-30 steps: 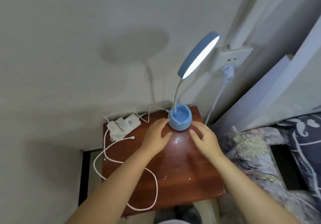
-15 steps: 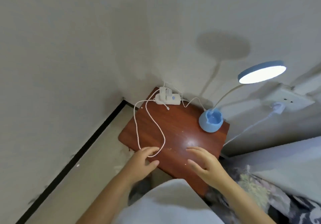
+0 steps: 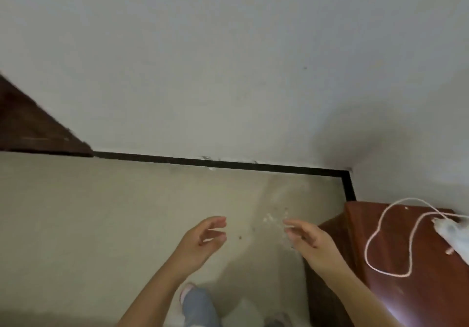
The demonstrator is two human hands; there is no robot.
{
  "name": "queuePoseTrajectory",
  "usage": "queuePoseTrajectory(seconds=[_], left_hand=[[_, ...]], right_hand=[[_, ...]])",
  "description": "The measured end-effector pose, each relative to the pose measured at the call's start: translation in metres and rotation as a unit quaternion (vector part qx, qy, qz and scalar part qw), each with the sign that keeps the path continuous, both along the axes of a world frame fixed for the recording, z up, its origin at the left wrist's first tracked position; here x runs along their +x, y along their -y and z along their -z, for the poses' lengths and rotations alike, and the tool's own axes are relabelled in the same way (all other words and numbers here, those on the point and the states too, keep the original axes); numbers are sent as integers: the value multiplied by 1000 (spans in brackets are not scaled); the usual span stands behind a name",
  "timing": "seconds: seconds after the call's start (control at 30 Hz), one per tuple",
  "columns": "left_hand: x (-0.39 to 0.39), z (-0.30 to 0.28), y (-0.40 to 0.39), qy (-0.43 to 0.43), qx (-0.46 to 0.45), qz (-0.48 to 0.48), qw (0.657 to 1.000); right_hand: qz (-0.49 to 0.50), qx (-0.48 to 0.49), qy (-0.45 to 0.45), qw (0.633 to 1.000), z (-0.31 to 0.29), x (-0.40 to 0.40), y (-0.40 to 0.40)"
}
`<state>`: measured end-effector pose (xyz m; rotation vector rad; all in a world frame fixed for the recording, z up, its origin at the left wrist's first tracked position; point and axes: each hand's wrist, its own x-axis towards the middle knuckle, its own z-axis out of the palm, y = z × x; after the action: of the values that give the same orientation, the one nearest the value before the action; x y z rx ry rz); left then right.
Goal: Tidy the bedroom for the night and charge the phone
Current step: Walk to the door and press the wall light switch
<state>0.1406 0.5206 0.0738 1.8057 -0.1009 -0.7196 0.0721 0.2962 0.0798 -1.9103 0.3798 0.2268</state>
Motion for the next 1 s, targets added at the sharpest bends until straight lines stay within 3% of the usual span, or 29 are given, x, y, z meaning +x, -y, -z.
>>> queuePoseTrajectory(seconds=[0.27, 0.47, 0.7, 1.0], left_hand=[[62, -8, -225, 44, 21, -190, 981], [105, -10, -345, 61, 26, -287, 956], [173, 14, -460, 27, 68, -322, 944], [376, -17, -593, 76, 85, -312, 943]], right_hand=[[-137, 43, 21, 989, -10, 152, -232], [-273, 58, 3, 960, -16, 225, -374], [-323, 23, -21, 946, 0, 333, -463], [-320, 36, 32, 946, -32, 530, -610]])
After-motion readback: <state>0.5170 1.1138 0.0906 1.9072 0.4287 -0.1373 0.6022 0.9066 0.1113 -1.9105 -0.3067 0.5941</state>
